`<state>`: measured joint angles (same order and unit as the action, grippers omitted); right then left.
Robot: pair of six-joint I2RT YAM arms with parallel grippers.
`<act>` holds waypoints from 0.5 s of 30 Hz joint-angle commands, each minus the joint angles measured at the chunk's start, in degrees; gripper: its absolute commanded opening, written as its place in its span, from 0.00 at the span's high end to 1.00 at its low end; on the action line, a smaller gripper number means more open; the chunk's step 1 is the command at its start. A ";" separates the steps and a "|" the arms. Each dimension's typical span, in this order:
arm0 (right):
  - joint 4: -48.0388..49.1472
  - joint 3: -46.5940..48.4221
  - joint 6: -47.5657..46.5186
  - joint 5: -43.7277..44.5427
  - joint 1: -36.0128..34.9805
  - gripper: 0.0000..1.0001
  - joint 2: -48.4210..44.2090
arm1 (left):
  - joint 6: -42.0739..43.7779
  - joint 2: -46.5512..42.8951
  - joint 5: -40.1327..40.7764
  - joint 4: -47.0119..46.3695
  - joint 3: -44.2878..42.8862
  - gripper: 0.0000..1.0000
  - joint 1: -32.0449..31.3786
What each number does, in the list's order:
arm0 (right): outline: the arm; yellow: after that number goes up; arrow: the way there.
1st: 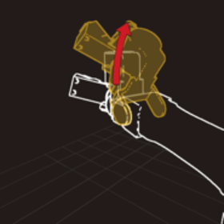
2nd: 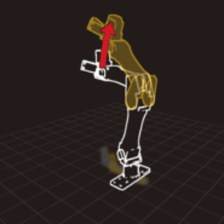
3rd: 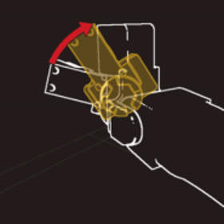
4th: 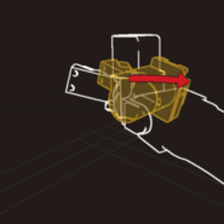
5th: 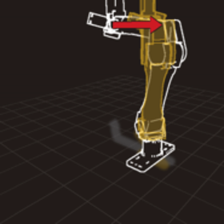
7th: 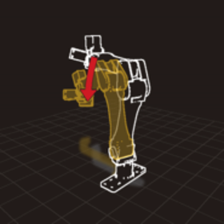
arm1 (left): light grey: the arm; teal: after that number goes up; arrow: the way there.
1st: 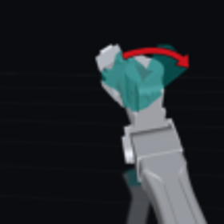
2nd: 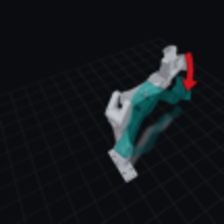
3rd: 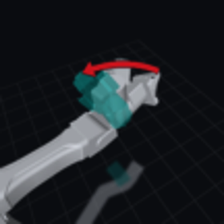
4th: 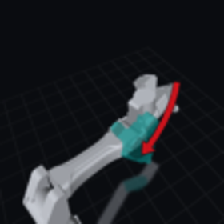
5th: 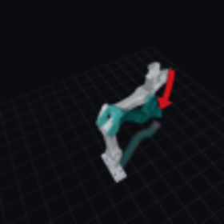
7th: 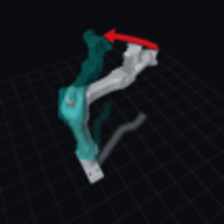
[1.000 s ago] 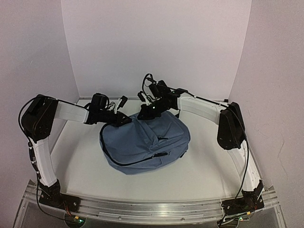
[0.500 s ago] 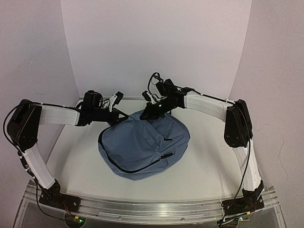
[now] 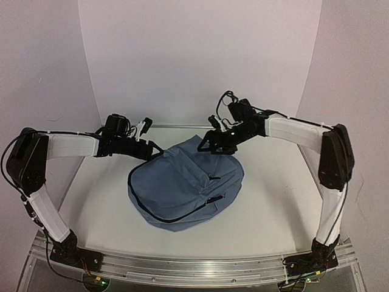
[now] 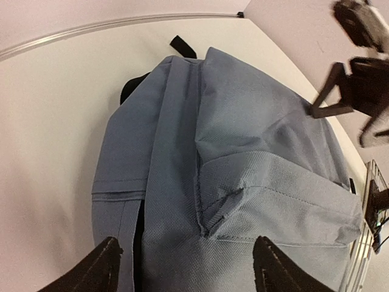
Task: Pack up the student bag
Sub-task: Adjust the student bag at the center of the board.
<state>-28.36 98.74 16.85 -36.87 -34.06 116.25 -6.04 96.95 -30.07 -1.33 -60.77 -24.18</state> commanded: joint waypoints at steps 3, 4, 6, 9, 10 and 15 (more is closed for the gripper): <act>-1.08 -17.86 -5.71 4.13 -0.22 0.03 -19.94 | -3.74 -6.29 6.49 10.04 -2.39 0.03 0.17; -1.06 -20.54 -6.18 4.01 -0.22 0.02 -21.69 | -3.97 -6.54 6.60 11.03 -2.15 0.01 0.18; -0.93 -26.21 -7.40 3.33 -0.22 0.02 -25.28 | -4.22 -6.91 5.87 12.79 -1.46 0.00 0.17; -0.33 -32.27 -8.53 4.04 -0.22 0.02 -27.27 | -5.10 -7.73 4.92 14.20 0.38 0.00 0.19; -0.21 -33.43 -8.78 3.88 -0.22 0.02 -27.24 | -5.51 -8.28 4.92 14.00 1.38 0.00 0.18; 2.25 -37.07 -7.94 -2.34 -0.22 0.05 -23.41 | -8.30 -11.86 3.55 9.93 8.22 0.00 -0.54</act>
<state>-28.73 63.29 9.57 -35.29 -34.06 90.27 -11.77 89.23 -25.49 10.06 -56.34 -24.18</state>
